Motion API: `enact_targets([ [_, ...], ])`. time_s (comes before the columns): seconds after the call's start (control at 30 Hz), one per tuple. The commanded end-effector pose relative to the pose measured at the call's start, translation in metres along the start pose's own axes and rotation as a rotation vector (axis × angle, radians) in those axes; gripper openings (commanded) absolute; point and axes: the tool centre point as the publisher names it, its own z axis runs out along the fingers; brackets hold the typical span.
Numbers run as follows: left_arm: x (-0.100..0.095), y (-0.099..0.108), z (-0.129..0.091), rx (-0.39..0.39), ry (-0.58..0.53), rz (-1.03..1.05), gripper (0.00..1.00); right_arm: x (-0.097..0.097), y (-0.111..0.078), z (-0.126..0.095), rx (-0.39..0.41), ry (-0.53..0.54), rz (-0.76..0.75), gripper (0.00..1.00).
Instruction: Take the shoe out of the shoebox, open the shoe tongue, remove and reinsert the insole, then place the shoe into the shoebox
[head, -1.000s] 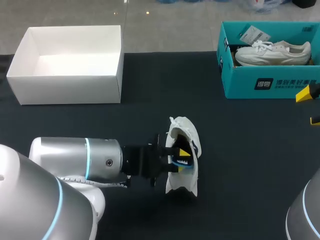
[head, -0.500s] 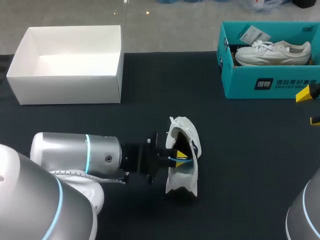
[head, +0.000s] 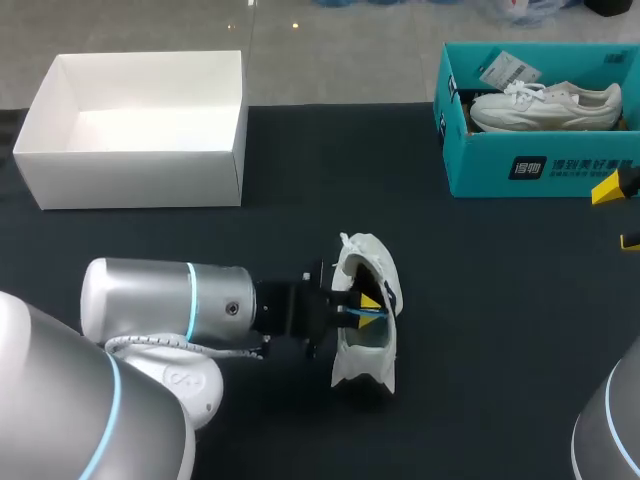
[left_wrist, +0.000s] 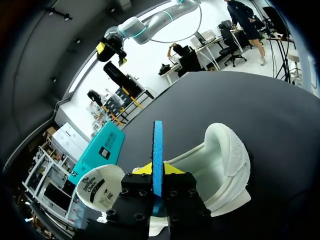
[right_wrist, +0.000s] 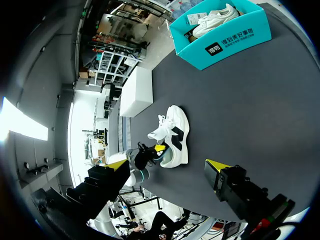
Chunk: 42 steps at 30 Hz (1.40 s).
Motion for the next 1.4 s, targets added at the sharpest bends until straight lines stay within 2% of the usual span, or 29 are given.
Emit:
enact_targets([
  [0.03, 0.0, -0.017, -0.006, -0.003, -0.008, 0.012, 0.4, 0.0, -0.001, 0.001, -0.002, -0.001, 0.001, 1.0],
  [0.2, 0.002, -0.029, -0.019, -0.006, 0.003, 0.03, 0.34, 0.0, -0.001, 0.001, -0.002, -0.001, 0.001, 1.0],
  [0.3, 0.005, -0.032, -0.024, -0.012, 0.01, 0.039, 0.27, 0.0, -0.001, 0.001, -0.002, -0.001, 0.001, 1.0],
  [0.4, 0.007, -0.032, -0.028, -0.024, 0.019, 0.043, 0.15, 0.0, -0.001, 0.001, -0.002, -0.001, 0.001, 1.0],
  [0.43, 0.008, -0.031, -0.029, -0.026, 0.02, 0.043, 0.03, 0.0, -0.001, 0.001, -0.002, -0.001, 0.001, 1.0],
  [0.53, 0.01, -0.031, -0.03, -0.031, 0.023, 0.041, 0.0, 0.0, -0.001, 0.001, -0.002, -0.001, 0.001, 1.0],
  [0.7, 0.01, -0.028, -0.028, -0.036, 0.031, 0.036, 0.0, 0.0, -0.001, 0.001, -0.002, -0.001, 0.001, 1.0],
  [1.0, 0.005, -0.019, -0.006, -0.009, 0.012, -0.002, 0.0, 0.0, -0.001, 0.001, -0.002, -0.001, 0.001, 1.0],
  [1.2, 0.004, -0.009, 0.005, -0.022, 0.012, -0.032, 0.0, 0.0, -0.001, 0.001, -0.002, -0.001, 0.001, 1.0],
  [1.4, 0.006, -0.01, 0.005, -0.025, 0.02, -0.047, 0.02, 0.0, -0.001, 0.001, -0.002, -0.001, 0.001, 1.0],
])
